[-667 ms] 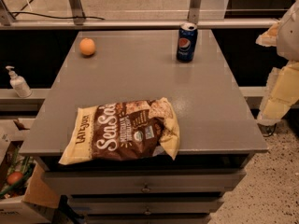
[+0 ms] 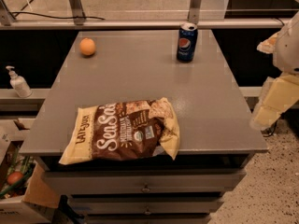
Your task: Move pepsi can near brown chip bag
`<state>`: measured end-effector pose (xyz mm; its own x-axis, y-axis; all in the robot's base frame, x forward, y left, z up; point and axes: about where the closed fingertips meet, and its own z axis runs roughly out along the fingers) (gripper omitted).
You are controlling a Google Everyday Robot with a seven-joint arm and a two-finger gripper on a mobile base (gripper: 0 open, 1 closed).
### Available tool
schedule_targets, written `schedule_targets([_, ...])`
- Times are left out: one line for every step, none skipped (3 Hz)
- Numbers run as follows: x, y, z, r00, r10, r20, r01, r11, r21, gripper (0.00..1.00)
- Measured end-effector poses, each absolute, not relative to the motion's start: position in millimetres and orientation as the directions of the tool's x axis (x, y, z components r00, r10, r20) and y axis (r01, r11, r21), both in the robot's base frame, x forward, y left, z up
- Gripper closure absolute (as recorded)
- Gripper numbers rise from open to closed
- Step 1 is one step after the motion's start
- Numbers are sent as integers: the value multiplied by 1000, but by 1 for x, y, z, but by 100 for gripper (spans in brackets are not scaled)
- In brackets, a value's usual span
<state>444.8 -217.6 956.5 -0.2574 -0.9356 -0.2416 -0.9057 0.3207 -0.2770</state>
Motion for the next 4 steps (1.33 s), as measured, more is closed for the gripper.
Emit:
schedule_targets([471,-220,932,-299,-903,-308,-871,390,-299,0])
schedule_targets([511,-219,911,-321,-865,-385,-829,453,-328,0])
schedule_targets([557,-218,894,-335,-814,-474,-792,516,-326,0])
schedule_targets([626,-222,880,-348,-727,-592,-750,595,-290,0])
